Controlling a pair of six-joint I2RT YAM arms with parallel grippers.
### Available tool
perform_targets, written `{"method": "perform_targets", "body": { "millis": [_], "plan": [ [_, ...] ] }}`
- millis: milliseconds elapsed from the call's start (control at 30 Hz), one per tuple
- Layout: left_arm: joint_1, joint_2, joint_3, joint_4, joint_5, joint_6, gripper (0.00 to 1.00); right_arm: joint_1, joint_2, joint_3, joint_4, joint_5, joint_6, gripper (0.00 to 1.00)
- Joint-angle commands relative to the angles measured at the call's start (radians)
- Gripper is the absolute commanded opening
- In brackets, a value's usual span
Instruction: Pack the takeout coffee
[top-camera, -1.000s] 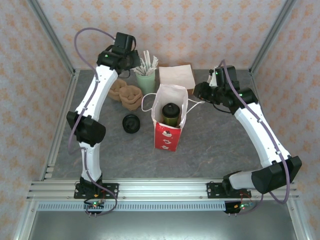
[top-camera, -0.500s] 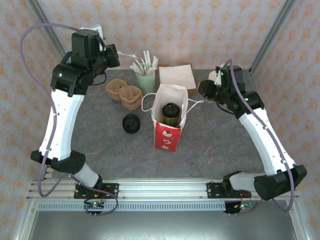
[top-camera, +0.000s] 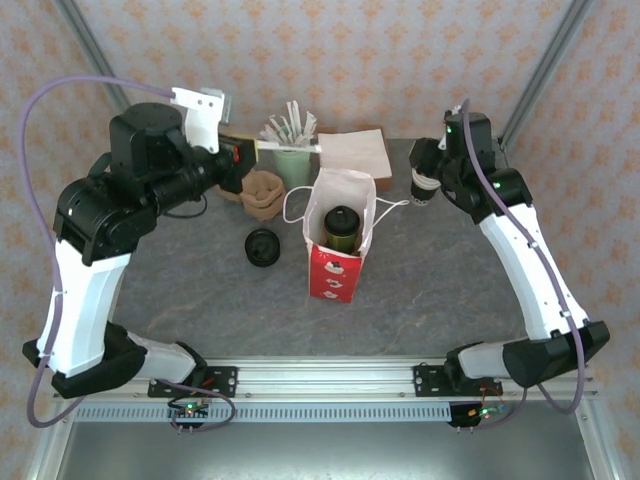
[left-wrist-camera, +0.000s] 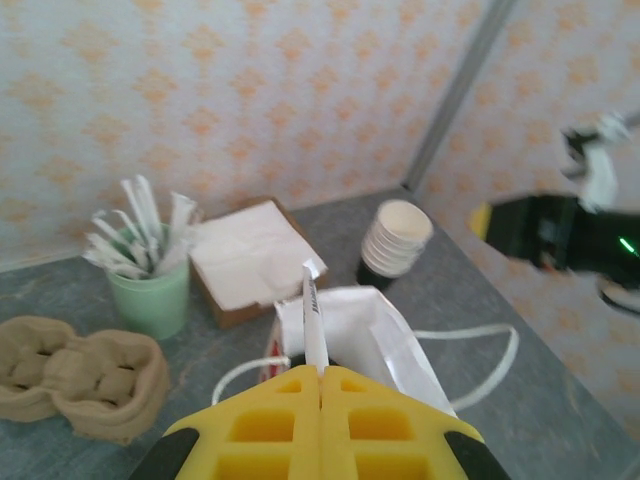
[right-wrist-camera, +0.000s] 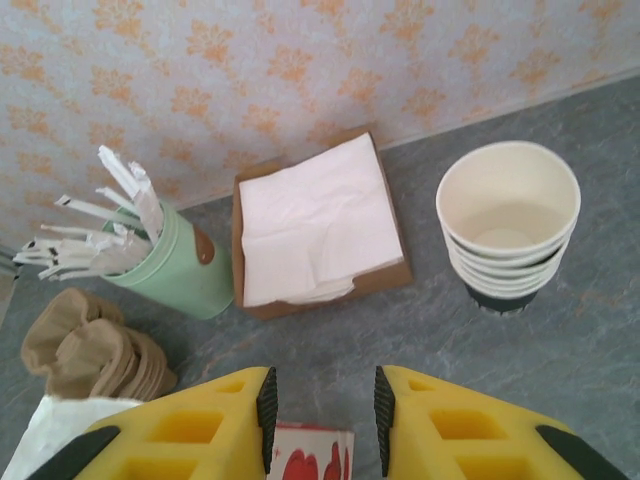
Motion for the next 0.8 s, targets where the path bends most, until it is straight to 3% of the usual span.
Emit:
{"method": "perform_targets", "body": {
  "millis": [0,267,500,767],
  "plan": [
    [-0.07,-0.001,-0.035,-0.092,-0.002,0.065,0.02,-0.006,0.072,0.072,0.02,0.043,-0.044,0.34],
    [-0.155,0.008,-0.13,-0.157,-0.077,0.084,0.02,-0.005,0.288,0.206,0.045,-0.064,-0.056,0.34],
    [-0.192,0.123,-0.125,-0.193,-0.051,0.075,0.04,-0.004,0.474,0.367,-0.022,-0.109,-0.042,0.34],
    [-0.211,0.238,-0.113,-0.189,-0.11,0.019,0.23,0.003,0.592,0.447,-0.018,-0.11,-0.052,0.33]
  ]
}}
